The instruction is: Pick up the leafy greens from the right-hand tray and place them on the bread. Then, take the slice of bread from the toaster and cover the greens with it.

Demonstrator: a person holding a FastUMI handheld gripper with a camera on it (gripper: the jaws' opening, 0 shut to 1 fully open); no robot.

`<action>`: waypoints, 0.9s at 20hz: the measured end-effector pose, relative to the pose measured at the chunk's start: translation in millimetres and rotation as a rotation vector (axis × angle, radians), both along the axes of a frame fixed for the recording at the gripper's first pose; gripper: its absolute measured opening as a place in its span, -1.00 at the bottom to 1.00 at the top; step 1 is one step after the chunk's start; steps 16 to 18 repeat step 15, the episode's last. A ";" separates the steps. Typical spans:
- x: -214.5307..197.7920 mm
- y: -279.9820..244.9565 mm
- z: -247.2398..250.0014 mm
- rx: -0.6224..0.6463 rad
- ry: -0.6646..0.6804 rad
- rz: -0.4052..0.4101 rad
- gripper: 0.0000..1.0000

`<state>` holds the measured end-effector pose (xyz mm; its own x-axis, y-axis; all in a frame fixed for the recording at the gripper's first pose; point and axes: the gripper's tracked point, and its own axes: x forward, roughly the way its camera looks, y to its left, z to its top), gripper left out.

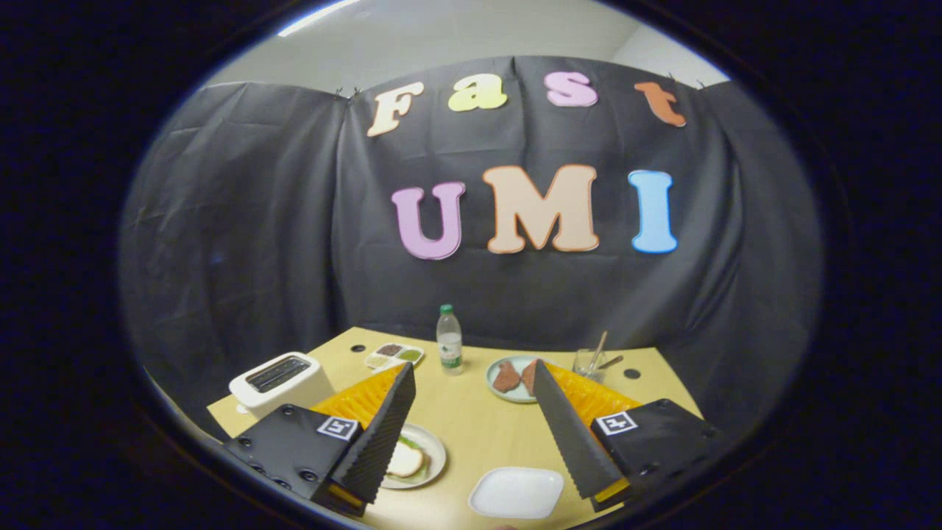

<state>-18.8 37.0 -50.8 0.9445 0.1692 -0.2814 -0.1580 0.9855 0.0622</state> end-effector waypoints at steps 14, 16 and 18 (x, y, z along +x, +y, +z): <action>8.0 -64.7 30.9 -0.042 -0.168 -0.243 1.00; 8.3 -67.7 33.5 -0.047 -0.178 -0.251 1.00; 8.3 -67.7 33.5 -0.047 -0.178 -0.251 1.00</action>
